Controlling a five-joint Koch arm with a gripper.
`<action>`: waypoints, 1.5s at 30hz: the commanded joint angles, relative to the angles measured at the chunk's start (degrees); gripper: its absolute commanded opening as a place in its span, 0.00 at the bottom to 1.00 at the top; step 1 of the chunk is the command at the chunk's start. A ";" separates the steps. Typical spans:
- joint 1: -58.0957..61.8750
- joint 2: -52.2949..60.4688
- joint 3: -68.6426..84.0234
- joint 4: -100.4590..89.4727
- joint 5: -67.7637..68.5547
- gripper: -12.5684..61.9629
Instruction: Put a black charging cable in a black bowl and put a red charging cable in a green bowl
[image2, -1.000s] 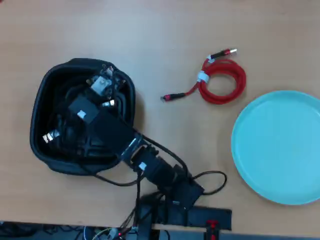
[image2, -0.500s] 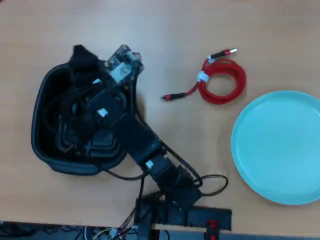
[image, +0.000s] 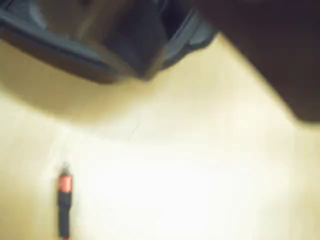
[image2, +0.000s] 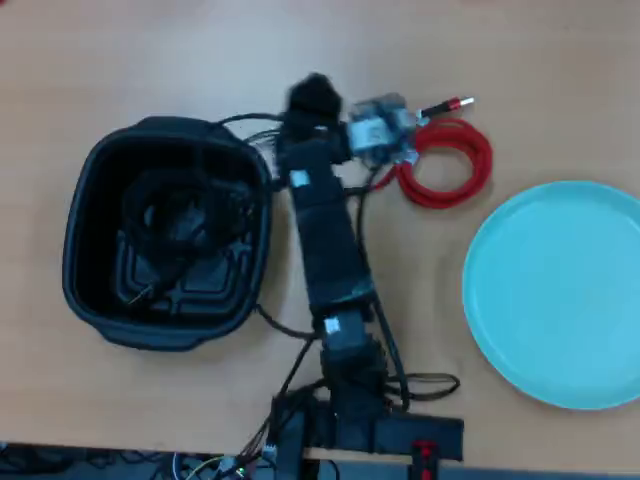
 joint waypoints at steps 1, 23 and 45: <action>5.71 6.42 1.32 1.14 -1.32 0.75; 26.28 4.13 35.16 -13.10 -1.05 0.75; 23.99 -5.98 38.50 -24.79 -0.79 0.75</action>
